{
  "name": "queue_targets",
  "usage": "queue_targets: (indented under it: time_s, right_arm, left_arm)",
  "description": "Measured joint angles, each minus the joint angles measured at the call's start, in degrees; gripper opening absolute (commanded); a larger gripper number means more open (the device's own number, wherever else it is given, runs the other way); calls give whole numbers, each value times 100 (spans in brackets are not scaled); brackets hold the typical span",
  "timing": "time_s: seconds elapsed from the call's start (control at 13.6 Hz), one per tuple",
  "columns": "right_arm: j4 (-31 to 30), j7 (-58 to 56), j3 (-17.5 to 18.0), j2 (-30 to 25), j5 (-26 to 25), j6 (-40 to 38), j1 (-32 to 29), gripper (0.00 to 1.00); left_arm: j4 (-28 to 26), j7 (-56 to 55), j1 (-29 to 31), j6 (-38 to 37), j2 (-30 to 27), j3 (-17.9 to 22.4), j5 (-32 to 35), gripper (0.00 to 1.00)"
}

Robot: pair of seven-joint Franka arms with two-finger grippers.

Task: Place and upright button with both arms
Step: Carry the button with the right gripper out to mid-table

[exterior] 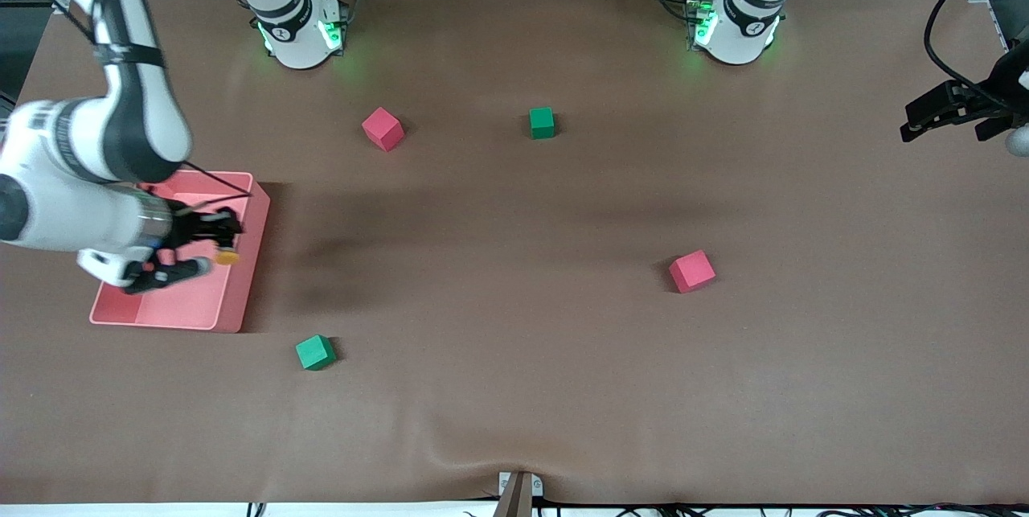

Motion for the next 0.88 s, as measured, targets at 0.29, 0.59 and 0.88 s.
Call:
queue_targets:
  time_s: [0.29,0.59,0.88]
  right_arm:
    - [837,1185,17,994,426,72,1191,11]
    - [1996,1945,31,2355,822,426,2097,5]
    - [2741,2703,103,3190,1068,713,2589,3]
  left_arm:
    - [-3,0,-1,0,18,-4,0,100]
    - [-4,0,-1,0,27,-10,0,100]
    - [-8,0,-7,0,34,-20,-6,100]
